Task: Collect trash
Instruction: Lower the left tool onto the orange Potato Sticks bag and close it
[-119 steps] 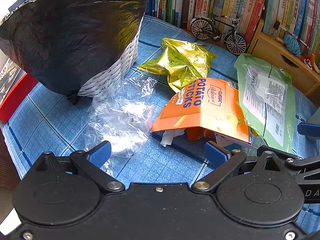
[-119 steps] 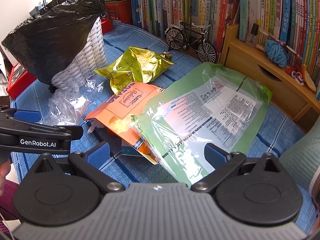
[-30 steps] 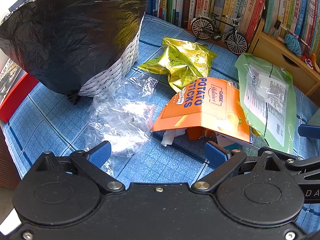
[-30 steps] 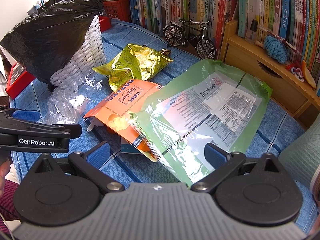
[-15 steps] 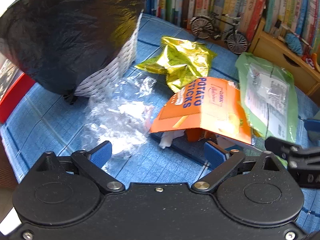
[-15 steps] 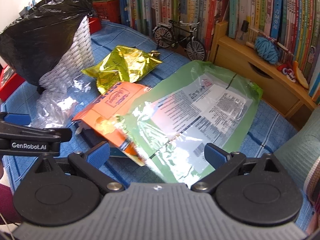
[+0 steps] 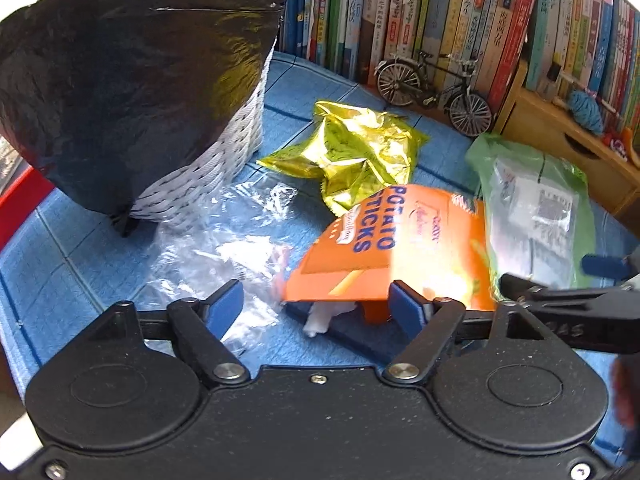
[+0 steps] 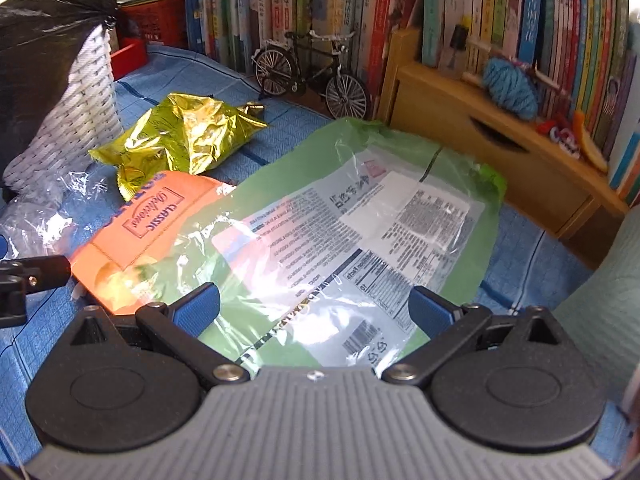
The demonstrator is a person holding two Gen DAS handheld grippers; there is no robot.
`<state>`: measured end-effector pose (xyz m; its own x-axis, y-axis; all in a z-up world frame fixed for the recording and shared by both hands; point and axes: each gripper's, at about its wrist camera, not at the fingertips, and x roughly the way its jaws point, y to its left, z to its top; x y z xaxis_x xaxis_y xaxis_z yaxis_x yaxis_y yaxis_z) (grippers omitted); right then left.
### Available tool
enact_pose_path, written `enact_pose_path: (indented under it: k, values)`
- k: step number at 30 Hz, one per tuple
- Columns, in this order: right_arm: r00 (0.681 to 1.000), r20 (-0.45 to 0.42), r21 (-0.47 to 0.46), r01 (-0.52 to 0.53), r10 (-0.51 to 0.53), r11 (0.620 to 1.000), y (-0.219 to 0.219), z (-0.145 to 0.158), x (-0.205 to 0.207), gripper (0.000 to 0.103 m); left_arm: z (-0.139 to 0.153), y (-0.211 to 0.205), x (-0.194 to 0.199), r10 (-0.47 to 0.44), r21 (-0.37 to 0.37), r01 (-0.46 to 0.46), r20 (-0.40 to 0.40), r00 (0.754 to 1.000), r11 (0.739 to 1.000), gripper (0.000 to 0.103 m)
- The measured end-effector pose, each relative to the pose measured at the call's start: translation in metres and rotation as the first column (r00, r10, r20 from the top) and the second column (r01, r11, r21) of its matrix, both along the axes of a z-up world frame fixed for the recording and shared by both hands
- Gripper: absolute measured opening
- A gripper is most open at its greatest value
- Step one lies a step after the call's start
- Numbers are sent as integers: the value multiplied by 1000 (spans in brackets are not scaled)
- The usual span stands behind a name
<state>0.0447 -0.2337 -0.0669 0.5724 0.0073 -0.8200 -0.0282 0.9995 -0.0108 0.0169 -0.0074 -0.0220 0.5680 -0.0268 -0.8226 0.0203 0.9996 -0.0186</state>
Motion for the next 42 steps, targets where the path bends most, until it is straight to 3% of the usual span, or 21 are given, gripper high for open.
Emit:
enact_pose_path:
  k: [4,8,13,21,24,27,32,36,38,40,42]
  values:
    - [1000,-7,-21,19,-19,1000,-4,-10,3,103,-3,0,4,20,-53,-20,-9,1000,998,67]
    - [998,-38,-30,40,-41,999,-8,-23,5,103,-2,6,6,36,-197,-45,-51,998,979,63]
    - [996,-75,-27,53,-55,998,-12,-38,4,103,-5,13,8,55,-344,-87,-104,993,935,50]
    - [995,-59,11,76,-75,997,-14,-43,2,103,-27,25,12,159,-456,-246,-222,962,855,43]
    - [995,-56,10,86,-86,996,-13,-42,0,103,-31,31,12,203,-521,-285,-209,956,805,40]
    - [994,-66,10,92,-91,996,-13,-42,2,103,-31,30,16,221,-535,-300,-207,953,790,20]
    - [994,-75,7,81,-81,997,-12,-41,4,103,-30,23,22,246,-568,-306,-182,952,764,19]
    - [994,-84,6,71,-70,997,-12,-41,5,103,-33,17,33,283,-587,-325,-166,945,742,29]
    - [994,-84,6,71,-70,997,-11,-41,6,103,-38,15,41,297,-598,-336,-166,940,728,30]
    - [994,-84,6,70,-69,998,-11,-41,5,103,-42,13,48,301,-606,-336,-162,940,721,19]
    - [994,-85,6,67,-66,998,-11,-40,6,103,-37,9,50,295,-601,-301,-112,949,740,14]
